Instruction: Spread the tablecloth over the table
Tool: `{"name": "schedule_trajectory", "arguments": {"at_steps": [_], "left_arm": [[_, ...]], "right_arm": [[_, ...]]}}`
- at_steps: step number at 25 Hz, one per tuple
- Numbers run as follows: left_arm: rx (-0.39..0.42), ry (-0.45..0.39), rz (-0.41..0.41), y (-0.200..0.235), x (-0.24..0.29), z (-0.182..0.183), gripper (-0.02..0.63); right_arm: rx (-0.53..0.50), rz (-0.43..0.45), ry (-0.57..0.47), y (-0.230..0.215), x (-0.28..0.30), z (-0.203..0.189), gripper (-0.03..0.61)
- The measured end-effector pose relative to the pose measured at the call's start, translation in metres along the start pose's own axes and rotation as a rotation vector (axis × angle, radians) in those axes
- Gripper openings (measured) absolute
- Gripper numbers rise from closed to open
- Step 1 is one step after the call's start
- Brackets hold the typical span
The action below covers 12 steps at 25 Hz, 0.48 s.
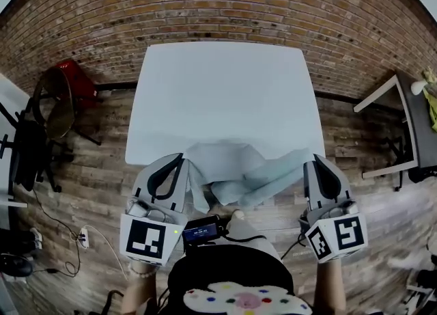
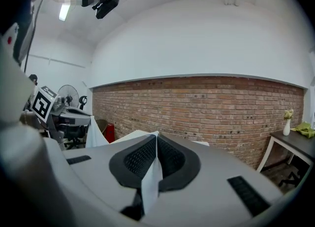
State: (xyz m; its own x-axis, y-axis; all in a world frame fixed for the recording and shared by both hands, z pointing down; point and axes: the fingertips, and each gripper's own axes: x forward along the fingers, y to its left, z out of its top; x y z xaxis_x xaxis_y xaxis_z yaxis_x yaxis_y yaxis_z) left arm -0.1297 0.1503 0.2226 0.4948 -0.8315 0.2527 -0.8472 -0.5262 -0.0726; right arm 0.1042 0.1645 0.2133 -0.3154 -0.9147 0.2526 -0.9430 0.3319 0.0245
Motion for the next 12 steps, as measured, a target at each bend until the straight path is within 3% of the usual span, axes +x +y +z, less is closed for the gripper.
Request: {"name": "schedule_trajectory", "arguments": {"at_steps": [4, 8, 12], "left_arm": [[0.016, 0.031, 0.077, 0.024, -0.007, -0.013, 0.015], [0.093, 0.107, 0.163, 0.058, -0.023, -0.035, 0.015], [0.084, 0.129, 0.259, 0.089, -0.038, -0.054, 0.015]], "right_arm": [[-0.026, -0.037, 0.027, -0.019, -0.002, -0.014, 0.034], [-0.077, -0.117, 0.079, -0.044, -0.011, -0.035, 0.034], [-0.069, -0.199, 0.122, -0.072, -0.020, -0.055, 0.034]]}}
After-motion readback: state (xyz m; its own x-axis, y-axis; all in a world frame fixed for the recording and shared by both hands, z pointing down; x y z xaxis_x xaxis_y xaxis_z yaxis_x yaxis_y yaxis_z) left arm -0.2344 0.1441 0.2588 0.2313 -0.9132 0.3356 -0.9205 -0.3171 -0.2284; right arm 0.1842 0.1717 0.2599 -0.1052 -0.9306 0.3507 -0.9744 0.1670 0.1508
